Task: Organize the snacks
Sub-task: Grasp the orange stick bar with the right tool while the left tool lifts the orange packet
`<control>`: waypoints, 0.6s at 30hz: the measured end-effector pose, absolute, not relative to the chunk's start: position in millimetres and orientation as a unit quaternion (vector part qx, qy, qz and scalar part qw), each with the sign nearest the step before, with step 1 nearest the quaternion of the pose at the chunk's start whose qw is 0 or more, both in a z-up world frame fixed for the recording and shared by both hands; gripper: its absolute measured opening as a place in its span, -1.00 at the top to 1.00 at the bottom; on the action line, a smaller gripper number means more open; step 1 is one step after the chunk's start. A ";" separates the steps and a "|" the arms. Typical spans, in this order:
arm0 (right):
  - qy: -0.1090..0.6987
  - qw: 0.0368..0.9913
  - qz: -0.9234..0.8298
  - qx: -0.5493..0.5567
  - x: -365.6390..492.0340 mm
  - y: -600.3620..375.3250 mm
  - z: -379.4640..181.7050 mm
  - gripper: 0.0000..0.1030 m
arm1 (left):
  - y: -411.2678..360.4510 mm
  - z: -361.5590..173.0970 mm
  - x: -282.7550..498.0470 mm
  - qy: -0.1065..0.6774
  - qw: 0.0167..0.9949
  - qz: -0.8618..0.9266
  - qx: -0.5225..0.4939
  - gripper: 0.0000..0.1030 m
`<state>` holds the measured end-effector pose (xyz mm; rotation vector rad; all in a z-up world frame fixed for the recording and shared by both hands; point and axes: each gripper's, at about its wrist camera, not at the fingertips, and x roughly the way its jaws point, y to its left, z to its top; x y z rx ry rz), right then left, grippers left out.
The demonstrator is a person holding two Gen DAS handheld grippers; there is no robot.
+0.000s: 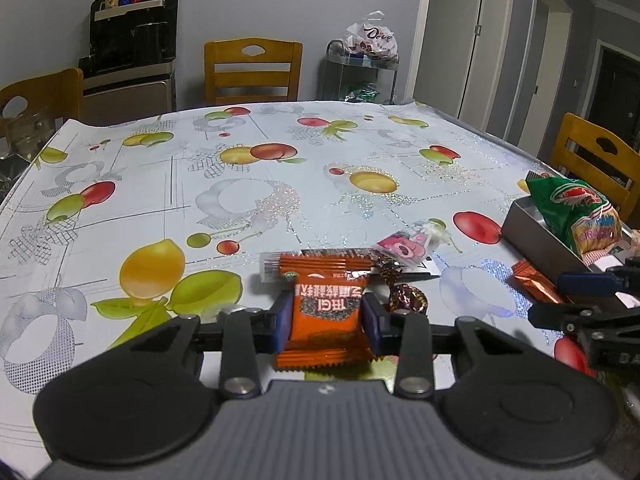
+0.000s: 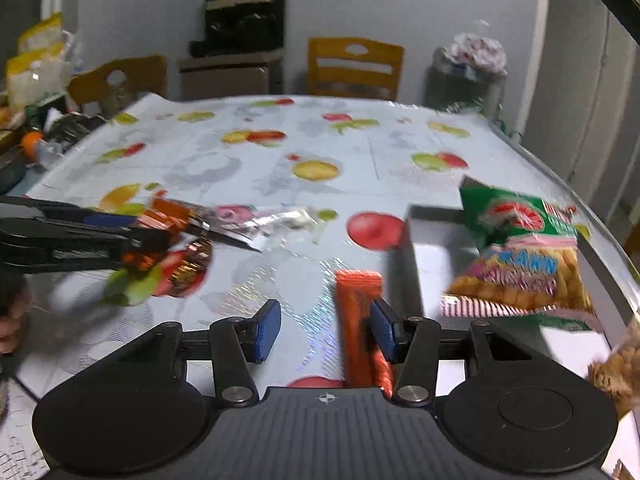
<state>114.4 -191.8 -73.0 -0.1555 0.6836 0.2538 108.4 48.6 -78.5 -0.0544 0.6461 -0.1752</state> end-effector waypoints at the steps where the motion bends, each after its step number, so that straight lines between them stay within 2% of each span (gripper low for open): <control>1: 0.333 0.931 0.121 -0.084 114.4 -191.0 -75.3 0.03 | 48.8 -78.5 108.5 0.317 0.944 -0.086 -0.027 0.33; 8: 0.337 0.924 0.166 -0.070 111.4 -188.5 -74.8 0.00 | 48.5 -78.6 108.1 0.317 0.944 -0.086 -0.027 0.33; 16: 0.348 0.919 0.151 -0.110 111.8 -183.1 -79.5 -0.01 | 53.8 -79.5 109.3 0.321 0.944 -0.075 -0.028 0.34; 18: 0.354 0.916 0.160 -0.104 112.4 -184.3 -78.9 0.08 | 55.0 -79.8 109.3 0.322 0.943 -0.078 -0.030 0.34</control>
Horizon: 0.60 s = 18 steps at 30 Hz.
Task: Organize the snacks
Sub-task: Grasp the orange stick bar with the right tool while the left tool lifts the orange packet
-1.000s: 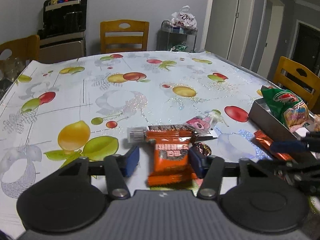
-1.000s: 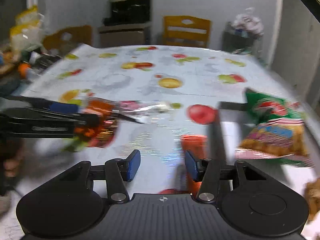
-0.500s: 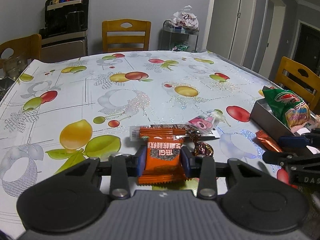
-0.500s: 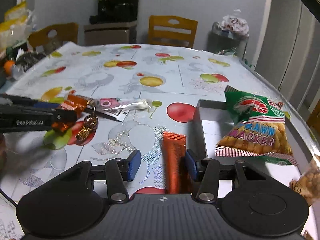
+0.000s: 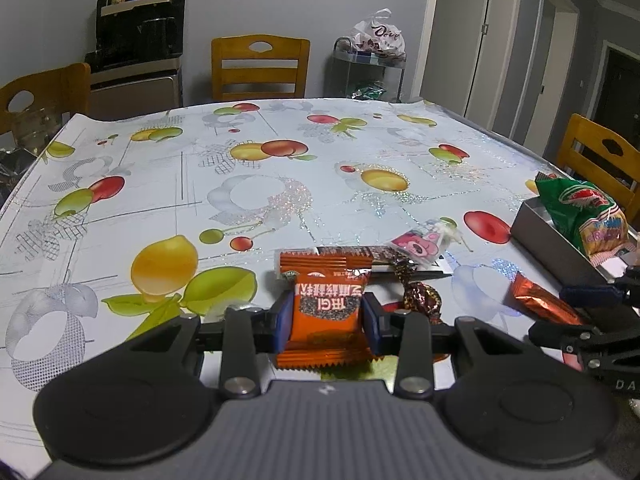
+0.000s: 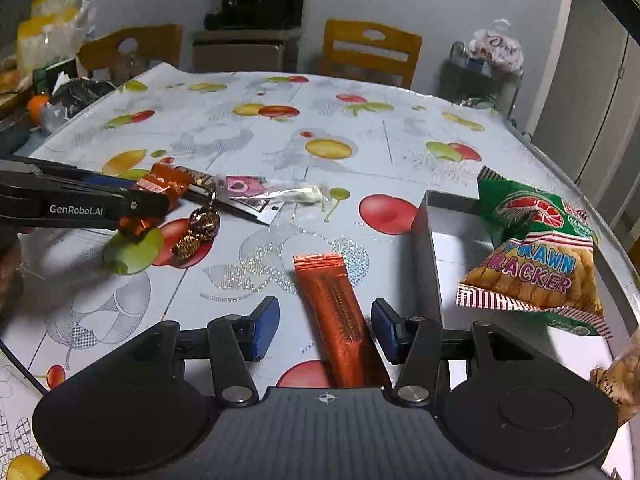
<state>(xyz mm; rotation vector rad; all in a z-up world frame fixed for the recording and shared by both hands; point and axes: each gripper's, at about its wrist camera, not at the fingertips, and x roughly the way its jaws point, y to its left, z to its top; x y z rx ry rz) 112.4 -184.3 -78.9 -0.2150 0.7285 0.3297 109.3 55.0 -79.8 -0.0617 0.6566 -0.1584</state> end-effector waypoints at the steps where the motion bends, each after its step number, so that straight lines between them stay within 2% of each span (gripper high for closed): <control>1: 0.356 0.913 0.168 -0.102 111.9 -184.6 -78.5 0.38 | 55.7 -79.8 109.4 0.322 0.943 -0.079 -0.032 0.34; 2: 0.357 0.912 0.174 -0.101 110.9 -184.7 -78.3 0.55 | 56.2 -79.8 109.5 0.322 0.943 -0.080 -0.033 0.34; 12: 0.319 0.924 0.203 -0.060 76.7 -202.3 -62.7 0.56 | 55.4 -78.4 104.8 0.315 0.946 -0.075 -0.029 0.34; 18: 0.299 0.926 0.223 -0.050 58.3 -213.3 -51.1 0.56 | 50.0 -58.8 88.8 0.281 0.958 -0.059 -0.020 0.35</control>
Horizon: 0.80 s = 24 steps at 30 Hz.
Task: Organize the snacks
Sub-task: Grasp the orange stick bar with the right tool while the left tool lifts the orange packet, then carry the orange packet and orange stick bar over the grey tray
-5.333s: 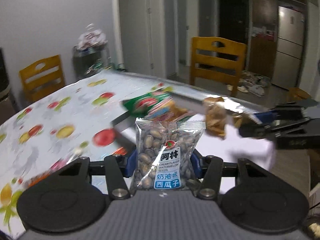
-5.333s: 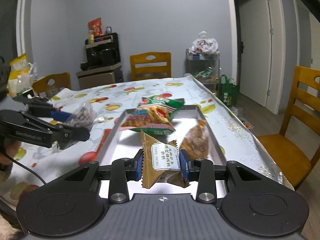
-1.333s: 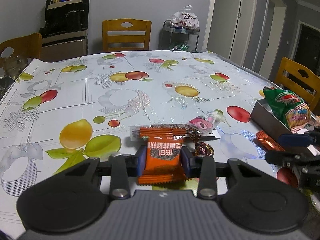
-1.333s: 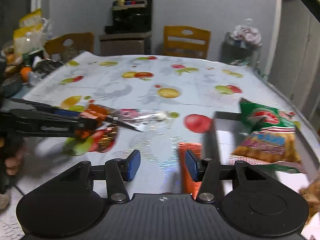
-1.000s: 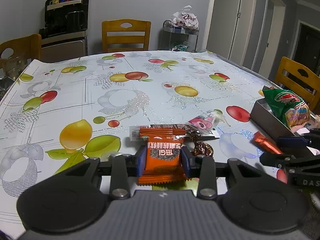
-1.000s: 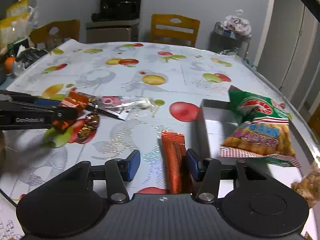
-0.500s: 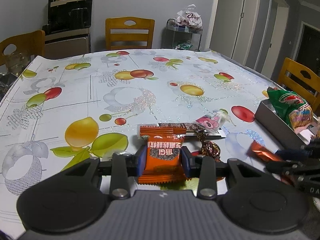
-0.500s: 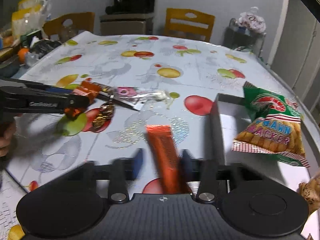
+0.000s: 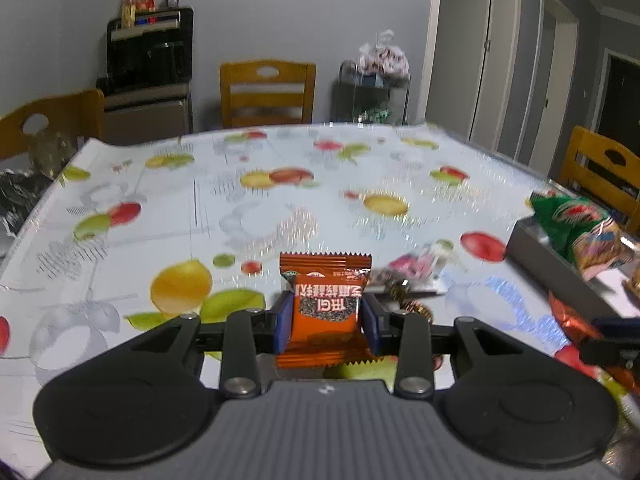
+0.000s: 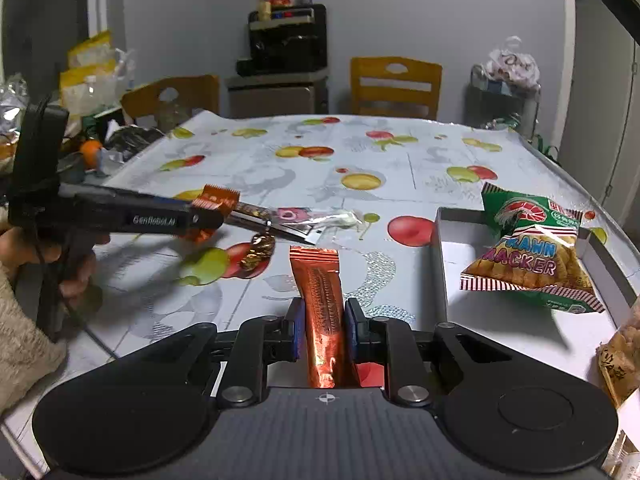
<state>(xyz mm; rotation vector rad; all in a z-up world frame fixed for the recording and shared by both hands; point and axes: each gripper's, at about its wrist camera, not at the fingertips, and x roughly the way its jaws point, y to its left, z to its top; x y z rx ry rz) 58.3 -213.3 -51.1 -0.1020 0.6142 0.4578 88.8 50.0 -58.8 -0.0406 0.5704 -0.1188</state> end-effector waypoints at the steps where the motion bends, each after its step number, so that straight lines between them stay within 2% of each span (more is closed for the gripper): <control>1: 0.296 0.927 0.226 -0.049 56.0 -215.5 -48.9 0.56 | 48.6 -55.0 85.4 0.276 0.959 -0.058 -0.018 0.35; 11: 0.269 0.934 0.237 -0.018 46.3 -247.0 -35.7 0.56 | 15.3 -17.7 59.0 0.248 0.965 -0.087 -0.012 0.35; 24: 0.239 0.958 0.161 0.014 22.3 -343.2 -24.7 0.56 | -96.8 8.3 42.7 0.242 0.941 -0.235 0.018 0.34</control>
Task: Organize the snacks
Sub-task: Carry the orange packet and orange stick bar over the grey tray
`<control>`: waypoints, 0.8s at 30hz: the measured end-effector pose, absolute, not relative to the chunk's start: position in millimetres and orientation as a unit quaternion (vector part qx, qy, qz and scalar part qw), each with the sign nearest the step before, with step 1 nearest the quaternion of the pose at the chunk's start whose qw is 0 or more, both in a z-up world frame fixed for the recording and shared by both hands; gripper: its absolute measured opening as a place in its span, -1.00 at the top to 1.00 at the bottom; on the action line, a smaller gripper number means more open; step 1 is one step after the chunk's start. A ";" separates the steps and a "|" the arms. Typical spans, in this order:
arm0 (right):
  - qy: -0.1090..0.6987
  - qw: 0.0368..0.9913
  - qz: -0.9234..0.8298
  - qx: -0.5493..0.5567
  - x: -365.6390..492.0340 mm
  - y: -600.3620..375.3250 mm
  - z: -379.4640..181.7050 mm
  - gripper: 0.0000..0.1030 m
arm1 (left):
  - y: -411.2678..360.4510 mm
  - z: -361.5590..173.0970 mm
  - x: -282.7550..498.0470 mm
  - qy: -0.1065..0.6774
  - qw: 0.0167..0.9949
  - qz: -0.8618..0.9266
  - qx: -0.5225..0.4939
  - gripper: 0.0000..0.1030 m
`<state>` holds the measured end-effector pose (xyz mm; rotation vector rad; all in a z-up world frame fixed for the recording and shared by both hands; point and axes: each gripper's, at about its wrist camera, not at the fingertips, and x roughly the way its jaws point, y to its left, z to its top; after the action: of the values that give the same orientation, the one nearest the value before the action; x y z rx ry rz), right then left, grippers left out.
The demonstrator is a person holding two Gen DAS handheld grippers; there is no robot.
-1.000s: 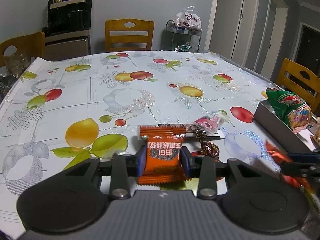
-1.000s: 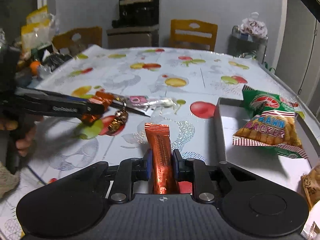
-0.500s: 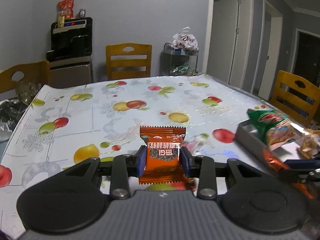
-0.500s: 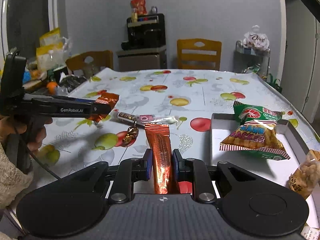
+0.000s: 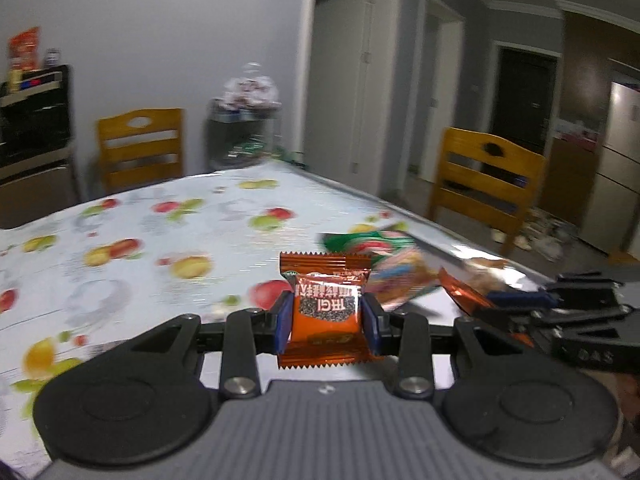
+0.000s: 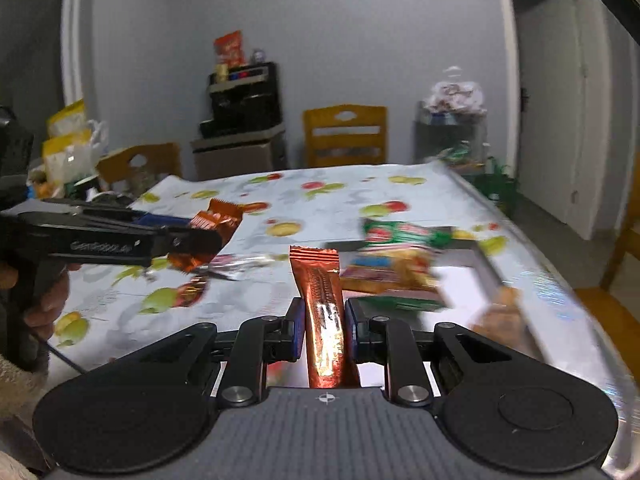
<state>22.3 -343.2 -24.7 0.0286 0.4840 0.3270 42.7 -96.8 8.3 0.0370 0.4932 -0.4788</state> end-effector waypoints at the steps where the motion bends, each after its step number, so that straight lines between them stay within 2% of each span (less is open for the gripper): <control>1: 0.237 0.959 0.153 0.015 20.9 -350.6 -25.0 0.56 | -105.7 8.4 41.7 0.243 0.938 -0.246 0.021 0.34; 12: 0.247 0.965 0.088 0.026 3.8 -416.6 -36.7 0.56 | -187.9 -4.6 27.9 0.274 0.895 -0.349 0.053 0.34; 24: 0.281 0.956 0.081 0.023 9.4 -425.4 -55.3 0.56 | -216.6 -25.1 22.3 0.309 0.857 -0.408 0.069 0.34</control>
<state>9.4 -425.4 -55.3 0.0471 0.5694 0.1638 22.3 -216.6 -25.1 0.1452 0.6489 -0.8570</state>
